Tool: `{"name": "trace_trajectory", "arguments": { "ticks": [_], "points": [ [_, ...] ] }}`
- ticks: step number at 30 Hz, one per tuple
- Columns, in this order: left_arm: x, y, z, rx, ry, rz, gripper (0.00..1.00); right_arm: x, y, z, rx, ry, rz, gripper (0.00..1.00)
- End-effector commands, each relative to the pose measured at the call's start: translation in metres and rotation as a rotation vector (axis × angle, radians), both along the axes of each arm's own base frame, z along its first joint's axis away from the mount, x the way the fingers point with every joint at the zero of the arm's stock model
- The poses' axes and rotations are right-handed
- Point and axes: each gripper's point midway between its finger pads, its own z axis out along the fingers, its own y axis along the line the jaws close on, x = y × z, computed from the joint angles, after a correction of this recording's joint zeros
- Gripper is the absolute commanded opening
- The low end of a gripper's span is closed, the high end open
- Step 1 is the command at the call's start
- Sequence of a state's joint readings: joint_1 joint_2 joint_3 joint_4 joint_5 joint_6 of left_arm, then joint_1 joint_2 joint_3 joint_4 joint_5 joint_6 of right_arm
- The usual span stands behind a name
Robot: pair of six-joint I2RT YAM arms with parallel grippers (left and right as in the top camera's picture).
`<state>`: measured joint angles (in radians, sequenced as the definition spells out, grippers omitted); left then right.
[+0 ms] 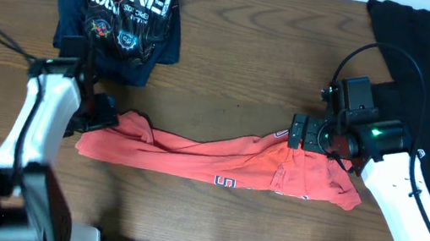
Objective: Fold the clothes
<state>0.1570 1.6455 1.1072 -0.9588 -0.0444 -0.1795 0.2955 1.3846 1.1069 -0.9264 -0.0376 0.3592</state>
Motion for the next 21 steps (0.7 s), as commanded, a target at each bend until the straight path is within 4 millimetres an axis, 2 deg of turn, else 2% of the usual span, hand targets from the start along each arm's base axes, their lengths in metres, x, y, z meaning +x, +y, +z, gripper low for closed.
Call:
{"name": "trace_trajectory", "arguments": {
  "ticks": [1,7,11,12,14,18,21],
  "points": [
    [0.0,-0.011,-0.026,-0.087,0.062,-0.067,0.79,0.002,-0.001,0.004,-0.006,-0.014,0.026,0.99],
    [0.004,-0.033,-0.056,-0.23,0.099,-0.149,0.79,0.001,-0.002,0.003,-0.01,-0.008,0.032,0.99],
    [-0.004,-0.046,-0.074,-0.321,0.146,-0.178,0.77,0.001,-0.002,0.003,-0.01,-0.008,0.032,0.99],
    [-0.007,-0.047,-0.079,-0.326,0.164,-0.176,0.63,0.001,-0.002,0.003,-0.01,-0.008,0.032,0.99],
    [-0.012,-0.048,-0.087,-0.334,0.195,-0.173,0.08,0.001,-0.002,0.003,-0.01,-0.008,0.032,0.99],
    [-0.01,-0.047,-0.089,-0.333,0.193,-0.172,0.06,0.0,-0.002,0.003,-0.01,-0.006,0.032,0.99],
    [0.002,-0.043,-0.077,-0.323,0.151,-0.169,0.06,-0.001,-0.002,0.002,-0.012,0.001,0.033,0.99]
  ]
}}
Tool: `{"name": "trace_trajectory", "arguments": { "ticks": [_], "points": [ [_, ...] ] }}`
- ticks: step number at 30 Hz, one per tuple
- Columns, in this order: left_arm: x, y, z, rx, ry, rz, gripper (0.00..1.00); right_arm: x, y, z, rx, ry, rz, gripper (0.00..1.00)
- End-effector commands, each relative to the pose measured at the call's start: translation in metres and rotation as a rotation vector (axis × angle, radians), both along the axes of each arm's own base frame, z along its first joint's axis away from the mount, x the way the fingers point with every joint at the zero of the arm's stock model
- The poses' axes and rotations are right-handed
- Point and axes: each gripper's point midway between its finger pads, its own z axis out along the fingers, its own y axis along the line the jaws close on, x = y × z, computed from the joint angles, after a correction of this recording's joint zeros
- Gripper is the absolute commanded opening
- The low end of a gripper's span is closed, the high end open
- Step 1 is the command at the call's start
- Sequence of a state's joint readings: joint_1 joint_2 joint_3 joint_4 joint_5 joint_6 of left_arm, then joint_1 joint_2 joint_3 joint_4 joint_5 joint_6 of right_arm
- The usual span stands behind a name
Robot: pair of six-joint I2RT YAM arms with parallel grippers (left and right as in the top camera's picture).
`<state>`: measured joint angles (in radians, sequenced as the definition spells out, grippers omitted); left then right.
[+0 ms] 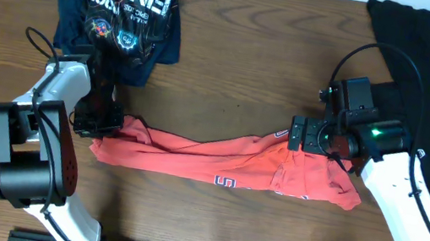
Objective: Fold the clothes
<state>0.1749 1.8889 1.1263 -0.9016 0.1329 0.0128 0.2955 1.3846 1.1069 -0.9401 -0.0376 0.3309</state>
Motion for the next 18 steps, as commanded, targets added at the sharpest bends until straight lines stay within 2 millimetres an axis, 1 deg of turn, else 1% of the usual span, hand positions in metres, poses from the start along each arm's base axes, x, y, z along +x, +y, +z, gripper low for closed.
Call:
{"name": "trace_trajectory", "arguments": {
  "ticks": [1,3,5,6,10,12,14,16,18],
  "points": [
    [0.002,-0.015,-0.011,-0.094,0.008,0.002,0.06,0.001,-0.002,0.003,0.001,-0.006,0.007,0.99],
    [0.012,-0.005,0.002,-0.061,-0.033,0.044,0.07,-0.001,-0.002,0.003,-0.002,0.004,0.007,0.99],
    [0.025,0.011,0.023,-0.013,-0.101,0.114,0.06,-0.005,-0.003,0.001,-0.007,0.021,0.007,0.99],
    [0.028,0.015,0.029,-0.011,-0.12,0.122,0.06,-0.006,-0.004,0.001,-0.009,0.027,0.006,0.99],
    [0.035,0.028,0.067,0.011,-0.225,0.154,0.06,-0.009,-0.005,0.0,-0.012,0.037,0.006,0.99],
    [0.036,0.028,0.082,0.019,-0.273,0.15,0.06,-0.008,-0.004,0.0,-0.011,0.032,0.006,0.99],
    [0.037,0.023,0.096,0.021,-0.315,0.135,0.06,-0.006,-0.004,0.001,-0.009,0.025,0.006,0.99],
    [0.035,0.014,0.106,0.013,-0.337,0.106,0.06,-0.004,-0.003,0.001,-0.007,0.018,0.006,0.99],
    [0.032,0.003,0.109,0.003,-0.329,0.071,0.06,-0.004,-0.003,0.002,-0.006,0.015,0.006,0.99]
  ]
}}
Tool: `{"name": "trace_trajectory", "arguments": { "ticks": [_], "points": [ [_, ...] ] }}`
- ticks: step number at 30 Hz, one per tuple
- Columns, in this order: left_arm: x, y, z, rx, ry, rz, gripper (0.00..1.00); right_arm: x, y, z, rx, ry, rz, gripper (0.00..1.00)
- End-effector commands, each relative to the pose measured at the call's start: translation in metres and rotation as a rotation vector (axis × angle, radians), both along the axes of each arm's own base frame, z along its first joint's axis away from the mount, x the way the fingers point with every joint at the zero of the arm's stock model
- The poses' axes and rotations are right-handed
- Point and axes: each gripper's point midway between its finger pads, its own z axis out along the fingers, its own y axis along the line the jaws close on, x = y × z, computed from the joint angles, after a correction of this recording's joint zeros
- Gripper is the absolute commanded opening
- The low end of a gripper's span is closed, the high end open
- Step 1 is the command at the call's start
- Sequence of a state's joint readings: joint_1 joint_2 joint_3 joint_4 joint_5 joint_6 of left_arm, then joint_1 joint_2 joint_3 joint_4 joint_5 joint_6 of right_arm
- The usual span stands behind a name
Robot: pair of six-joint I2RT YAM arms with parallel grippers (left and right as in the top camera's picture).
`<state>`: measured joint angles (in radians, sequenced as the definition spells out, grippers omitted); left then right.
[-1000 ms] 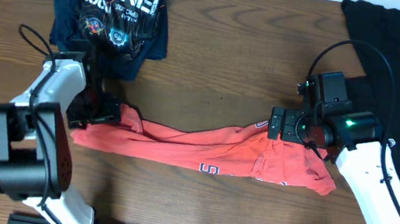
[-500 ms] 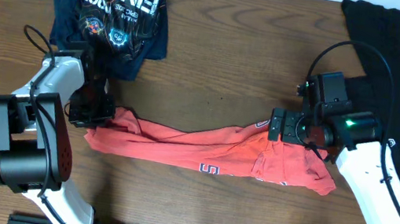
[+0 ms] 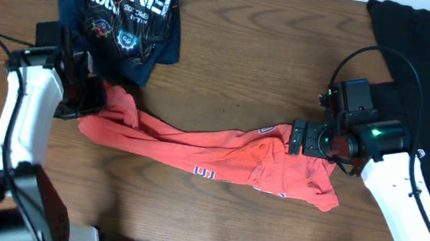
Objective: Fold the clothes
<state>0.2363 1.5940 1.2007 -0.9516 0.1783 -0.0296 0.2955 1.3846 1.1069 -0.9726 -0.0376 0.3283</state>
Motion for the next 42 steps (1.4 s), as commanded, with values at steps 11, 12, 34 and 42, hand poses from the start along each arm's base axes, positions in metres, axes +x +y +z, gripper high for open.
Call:
{"name": "trace_trajectory", "arguments": {
  "ticks": [11,12,34,42],
  "points": [
    [-0.01,-0.095,-0.002,-0.021,0.04,-0.292,0.06,0.004,-0.001,0.004,0.005,-0.016,0.003,0.98],
    [-0.009,-0.103,-0.002,-0.021,0.033,-0.311,0.06,0.004,-0.001,0.004,0.005,-0.016,0.003,0.98],
    [-0.015,-0.227,-0.024,-0.075,0.005,-0.404,0.15,0.005,-0.001,0.005,0.007,-0.019,0.0,0.98],
    [-0.032,-0.268,-0.023,-0.106,-0.015,-0.499,0.92,0.006,0.0,0.005,0.01,-0.026,-0.003,0.98]
  ]
}}
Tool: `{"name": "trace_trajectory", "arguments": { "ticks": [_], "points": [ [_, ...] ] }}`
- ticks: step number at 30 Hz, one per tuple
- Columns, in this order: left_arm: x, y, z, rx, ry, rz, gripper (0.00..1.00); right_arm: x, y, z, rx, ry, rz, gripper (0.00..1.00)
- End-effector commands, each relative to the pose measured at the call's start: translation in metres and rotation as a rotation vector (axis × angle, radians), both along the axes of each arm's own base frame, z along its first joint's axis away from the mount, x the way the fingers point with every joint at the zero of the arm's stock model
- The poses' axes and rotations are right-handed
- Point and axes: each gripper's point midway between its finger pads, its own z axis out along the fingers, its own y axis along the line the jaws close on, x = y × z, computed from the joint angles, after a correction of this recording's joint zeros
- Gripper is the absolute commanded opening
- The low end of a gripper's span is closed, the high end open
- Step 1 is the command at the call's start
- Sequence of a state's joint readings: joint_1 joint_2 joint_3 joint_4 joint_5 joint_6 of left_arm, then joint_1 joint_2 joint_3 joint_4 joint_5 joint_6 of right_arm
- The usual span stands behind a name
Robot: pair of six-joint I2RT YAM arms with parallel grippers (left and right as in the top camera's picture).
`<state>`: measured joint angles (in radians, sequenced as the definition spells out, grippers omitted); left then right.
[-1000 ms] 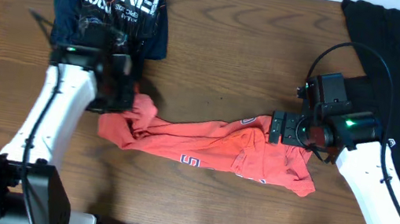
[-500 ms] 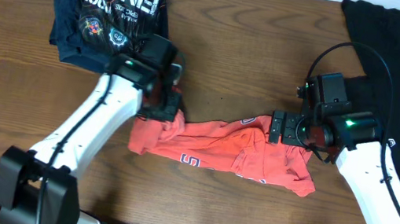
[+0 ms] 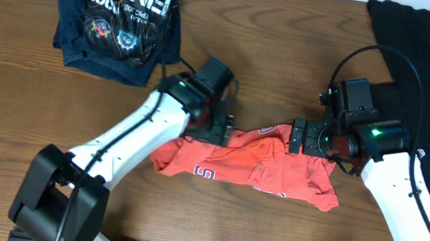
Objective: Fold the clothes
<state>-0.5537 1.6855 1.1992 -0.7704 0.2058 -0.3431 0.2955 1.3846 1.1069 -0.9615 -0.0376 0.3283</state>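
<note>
An orange-red shirt (image 3: 267, 169) with white lettering lies bunched in the table's middle, its left part doubled over toward the right. My left gripper (image 3: 226, 131) sits at the shirt's upper left edge, shut on the cloth it carries. My right gripper (image 3: 294, 138) is shut on the shirt's upper edge just to the right, a short gap from the left one. The fingertips of both are partly hidden by cloth and gripper bodies.
A folded navy shirt with a white print (image 3: 124, 17) lies at the back left. A black garment (image 3: 427, 75) is spread over the back right, under the right arm's cable. Bare wooden table (image 3: 18, 125) shows at the left.
My left gripper has gone from the far left of the table to the middle with the shirt's left end, so the shirt is now about half as long. The right gripper has stayed put.
The shirt first lay stretched long between both shut grippers. Then the left end sat slightly further right. Later it was raised toward the navy shirt and the whole shirt lay shifted left. Now the left end is beside the right gripper, doubled over.
</note>
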Motion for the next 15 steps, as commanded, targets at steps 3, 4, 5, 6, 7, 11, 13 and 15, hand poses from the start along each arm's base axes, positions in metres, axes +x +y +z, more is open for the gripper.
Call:
{"name": "trace_trajectory", "arguments": {
  "ticks": [3,4,5,6,7,11,13,15],
  "points": [
    [-0.013,-0.02,-0.002,-0.018,0.005,-0.04,0.98,0.004,-0.006,0.004,0.015,-0.008,-0.043,0.98],
    [-0.012,-0.022,-0.002,-0.022,-0.001,-0.043,0.98,0.004,-0.007,0.004,0.024,-0.001,-0.057,0.98],
    [-0.011,-0.022,0.0,-0.026,-0.005,-0.038,0.98,0.003,-0.009,0.003,0.035,0.01,-0.072,0.97],
    [-0.008,-0.022,0.003,-0.031,-0.011,-0.029,0.98,0.001,-0.012,0.003,0.046,0.025,-0.089,0.96],
    [-0.005,-0.02,0.009,-0.038,-0.018,-0.018,0.98,-0.002,-0.015,0.001,0.056,0.043,-0.101,0.96],
    [0.011,-0.012,0.048,-0.085,-0.098,0.021,0.98,-0.011,-0.023,-0.007,0.106,0.108,-0.142,0.97],
    [0.019,-0.006,0.072,-0.115,-0.161,0.029,0.98,-0.017,-0.024,-0.017,0.134,0.144,-0.156,0.97],
    [0.026,0.004,0.097,-0.144,-0.232,0.043,0.98,-0.023,-0.026,-0.031,0.157,0.179,-0.171,0.99]
  ]
}}
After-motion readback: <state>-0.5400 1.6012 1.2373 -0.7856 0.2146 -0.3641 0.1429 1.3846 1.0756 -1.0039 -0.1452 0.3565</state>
